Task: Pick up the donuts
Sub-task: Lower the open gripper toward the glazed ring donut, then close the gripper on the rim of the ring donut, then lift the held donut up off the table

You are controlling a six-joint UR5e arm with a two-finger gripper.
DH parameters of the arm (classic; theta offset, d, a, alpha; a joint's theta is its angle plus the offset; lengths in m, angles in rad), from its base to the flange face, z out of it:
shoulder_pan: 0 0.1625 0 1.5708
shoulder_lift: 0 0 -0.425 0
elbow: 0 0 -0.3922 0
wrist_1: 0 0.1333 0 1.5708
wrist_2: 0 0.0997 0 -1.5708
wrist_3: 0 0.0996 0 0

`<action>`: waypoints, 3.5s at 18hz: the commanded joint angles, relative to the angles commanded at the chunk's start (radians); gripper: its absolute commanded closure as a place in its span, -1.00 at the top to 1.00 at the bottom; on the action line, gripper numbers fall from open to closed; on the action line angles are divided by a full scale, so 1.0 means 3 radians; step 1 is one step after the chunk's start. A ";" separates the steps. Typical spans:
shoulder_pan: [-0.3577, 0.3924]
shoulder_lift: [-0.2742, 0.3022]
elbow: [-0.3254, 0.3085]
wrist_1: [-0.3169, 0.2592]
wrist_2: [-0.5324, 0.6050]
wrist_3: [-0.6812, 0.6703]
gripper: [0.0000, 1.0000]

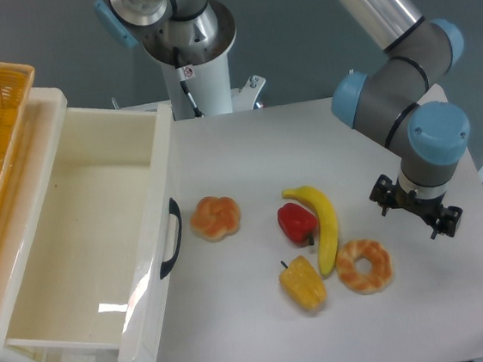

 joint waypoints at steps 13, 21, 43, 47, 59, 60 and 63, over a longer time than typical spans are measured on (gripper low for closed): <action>0.0000 -0.0107 -0.0005 0.0338 -0.0215 -0.0464 1.00; 0.0005 -0.0245 0.0107 0.0327 -0.0199 -0.0665 1.00; -0.0159 -0.0327 0.0066 0.0363 -0.0353 -0.1529 1.00; -0.0189 -0.0343 0.0056 0.0358 -0.0195 -0.1519 0.37; -0.0189 -0.0307 0.0102 0.0363 0.0245 -0.1452 -1.00; -0.0179 -0.0277 0.0107 0.0363 0.0245 -0.1447 -1.00; -0.0128 -0.0179 0.0163 0.0333 0.0190 -0.1457 -1.00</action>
